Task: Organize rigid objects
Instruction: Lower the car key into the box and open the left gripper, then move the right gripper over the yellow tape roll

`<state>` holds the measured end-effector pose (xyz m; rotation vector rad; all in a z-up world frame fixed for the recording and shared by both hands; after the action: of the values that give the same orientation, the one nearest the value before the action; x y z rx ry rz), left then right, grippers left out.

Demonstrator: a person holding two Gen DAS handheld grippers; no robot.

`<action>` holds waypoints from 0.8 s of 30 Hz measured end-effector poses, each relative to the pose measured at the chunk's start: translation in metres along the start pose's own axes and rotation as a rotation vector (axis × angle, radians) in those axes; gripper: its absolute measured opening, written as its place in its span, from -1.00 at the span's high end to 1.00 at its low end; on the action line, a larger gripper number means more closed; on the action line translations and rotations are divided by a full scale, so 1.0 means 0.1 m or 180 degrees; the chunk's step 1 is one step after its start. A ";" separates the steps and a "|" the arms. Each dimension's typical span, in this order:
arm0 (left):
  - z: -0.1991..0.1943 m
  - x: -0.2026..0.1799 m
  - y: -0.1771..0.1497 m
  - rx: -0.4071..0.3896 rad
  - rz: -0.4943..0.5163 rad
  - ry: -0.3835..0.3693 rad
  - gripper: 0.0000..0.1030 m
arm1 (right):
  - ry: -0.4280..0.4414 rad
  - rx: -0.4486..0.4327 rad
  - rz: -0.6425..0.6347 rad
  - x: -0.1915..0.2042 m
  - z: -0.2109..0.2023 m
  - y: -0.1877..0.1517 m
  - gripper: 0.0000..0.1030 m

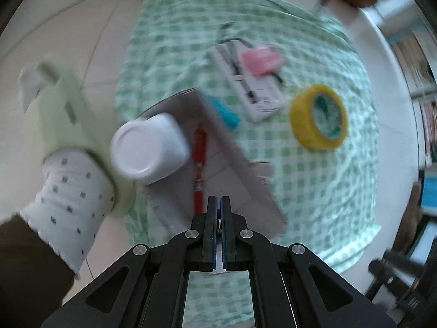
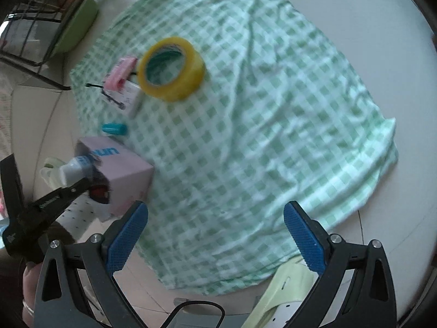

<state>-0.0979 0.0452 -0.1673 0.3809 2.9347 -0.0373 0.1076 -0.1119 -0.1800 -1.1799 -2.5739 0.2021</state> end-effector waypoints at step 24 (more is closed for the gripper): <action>-0.51 -0.05 -0.03 -0.0040 -0.0511 -0.0108 -0.24 | -0.0992 0.0308 -0.2057 0.44 0.58 0.41 -0.53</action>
<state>-0.1026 0.0431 -0.1164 0.1409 2.9233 -0.0465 0.0910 -0.0524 -0.2356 -0.2535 -3.0154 0.3760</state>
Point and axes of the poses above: each gripper's, at about its wrist camera, not at the fingertips, and z roughly the way its jaws point, x to its left, y to its top, the point moved 9 cm from there along z, roughly the way its jaws point
